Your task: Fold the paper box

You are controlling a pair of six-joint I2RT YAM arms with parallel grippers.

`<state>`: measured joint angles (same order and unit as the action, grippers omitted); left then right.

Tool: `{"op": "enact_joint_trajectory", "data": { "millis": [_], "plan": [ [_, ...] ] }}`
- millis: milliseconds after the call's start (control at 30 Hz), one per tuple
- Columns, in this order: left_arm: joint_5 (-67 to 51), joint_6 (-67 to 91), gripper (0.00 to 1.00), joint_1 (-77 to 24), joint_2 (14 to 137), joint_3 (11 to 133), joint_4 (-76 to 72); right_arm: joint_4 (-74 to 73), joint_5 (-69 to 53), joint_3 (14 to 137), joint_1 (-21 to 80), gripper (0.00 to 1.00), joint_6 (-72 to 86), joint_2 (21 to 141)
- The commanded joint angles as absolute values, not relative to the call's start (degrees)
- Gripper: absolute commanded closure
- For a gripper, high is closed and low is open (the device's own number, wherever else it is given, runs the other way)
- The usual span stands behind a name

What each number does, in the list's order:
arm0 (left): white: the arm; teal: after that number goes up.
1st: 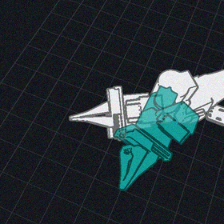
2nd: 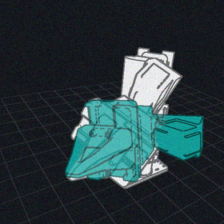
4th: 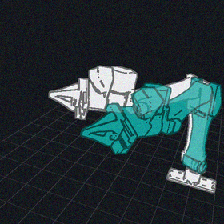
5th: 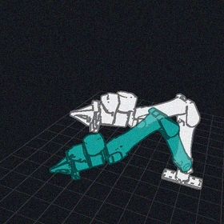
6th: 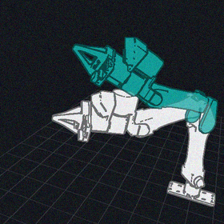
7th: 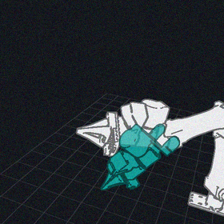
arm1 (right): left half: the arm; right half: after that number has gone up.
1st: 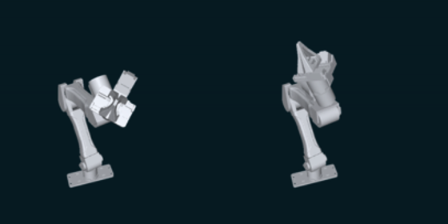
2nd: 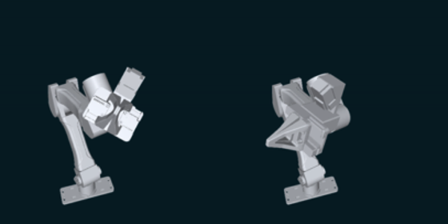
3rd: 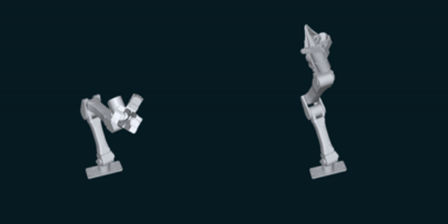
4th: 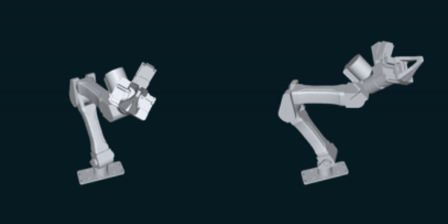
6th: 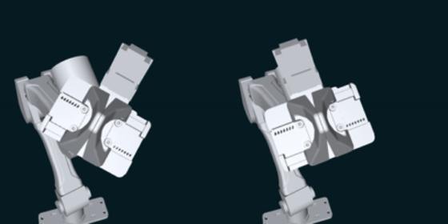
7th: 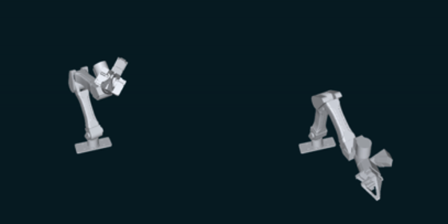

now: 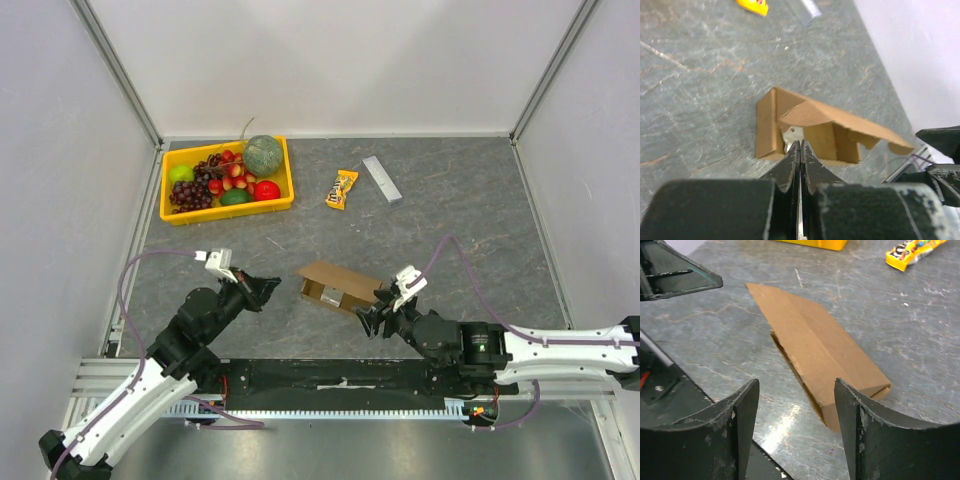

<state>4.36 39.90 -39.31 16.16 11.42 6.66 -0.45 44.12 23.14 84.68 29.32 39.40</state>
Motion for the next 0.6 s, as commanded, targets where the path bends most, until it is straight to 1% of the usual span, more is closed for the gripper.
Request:
{"op": "enact_joint_trajectory", "data": {
  "millis": [0, 133, 233, 300, 467, 567],
  "plan": [
    [5.7, 37.7, 0.98, -39.4, 12.7, 17.3, 9.8, -4.2, 39.2, 28.8, 85.2, 0.33, 26.2, 36.5],
    [6.2, 35.3, 0.98, -39.4, 15.8, 22.0, 9.7, -6.1, 42.7, 32.4, 85.2, 0.34, 25.1, 36.7],
    [5.7, 32.8, 0.98, -39.4, 21.2, 25.5, 6.8, -8.4, 48.8, 35.4, 85.1, 0.39, 26.2, 39.0],
    [4.2, 31.0, 0.98, -39.5, 28.3, 28.2, 3.9, -12.2, 52.7, 38.1, 85.1, 0.43, 29.1, 41.5],
    [-1.5, 26.3, 0.98, -39.3, 45.0, 37.3, 0.2, -21.1, 59.2, 42.8, 84.9, 0.58, 37.4, 44.6],
    [-5.8, 23.7, 0.98, -39.2, 54.3, 43.7, -1.5, -23.9, 58.0, 43.4, 83.1, 0.62, 41.2, 44.7]
  ]
}}
